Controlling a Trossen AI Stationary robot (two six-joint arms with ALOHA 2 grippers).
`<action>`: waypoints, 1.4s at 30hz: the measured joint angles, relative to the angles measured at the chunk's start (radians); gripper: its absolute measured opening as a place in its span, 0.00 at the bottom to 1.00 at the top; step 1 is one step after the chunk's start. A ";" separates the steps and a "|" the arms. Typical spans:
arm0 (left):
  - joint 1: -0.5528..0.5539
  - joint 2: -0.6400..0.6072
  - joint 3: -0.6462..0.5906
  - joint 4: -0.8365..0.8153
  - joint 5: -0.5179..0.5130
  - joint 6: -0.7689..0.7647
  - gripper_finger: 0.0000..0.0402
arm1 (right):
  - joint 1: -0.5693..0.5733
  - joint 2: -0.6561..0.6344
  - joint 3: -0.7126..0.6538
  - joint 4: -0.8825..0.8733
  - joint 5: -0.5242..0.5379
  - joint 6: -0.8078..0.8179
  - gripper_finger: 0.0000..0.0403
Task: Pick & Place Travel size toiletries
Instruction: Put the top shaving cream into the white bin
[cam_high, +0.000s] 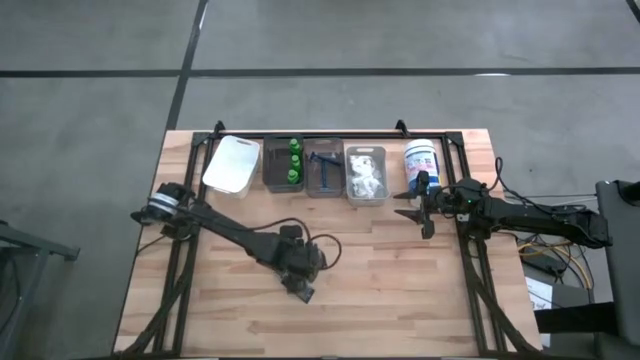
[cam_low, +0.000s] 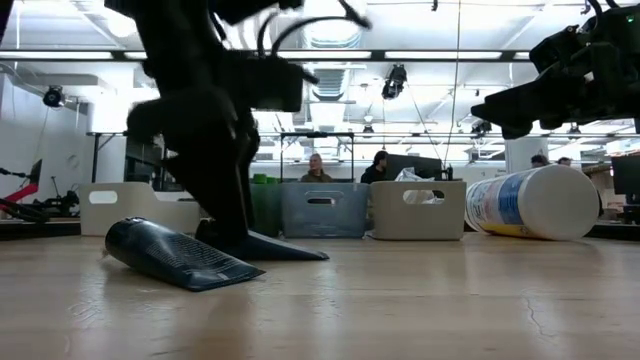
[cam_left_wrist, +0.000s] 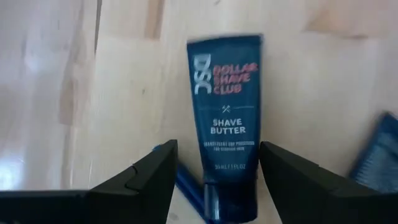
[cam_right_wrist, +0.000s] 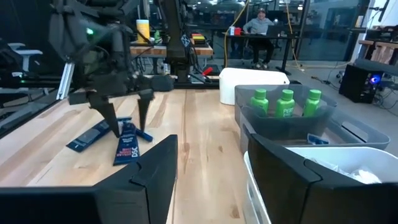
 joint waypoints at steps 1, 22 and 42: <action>0.007 0.005 -0.010 0.008 0.007 -0.004 0.58 | 0.000 0.000 0.000 0.000 0.000 0.000 0.46; 0.046 0.009 -0.068 0.127 0.040 0.121 0.32 | 0.000 0.000 0.000 -0.002 0.000 0.008 0.30; 0.155 -0.367 -0.246 0.086 0.063 0.426 0.27 | 0.000 0.000 0.000 -0.002 0.000 0.005 0.13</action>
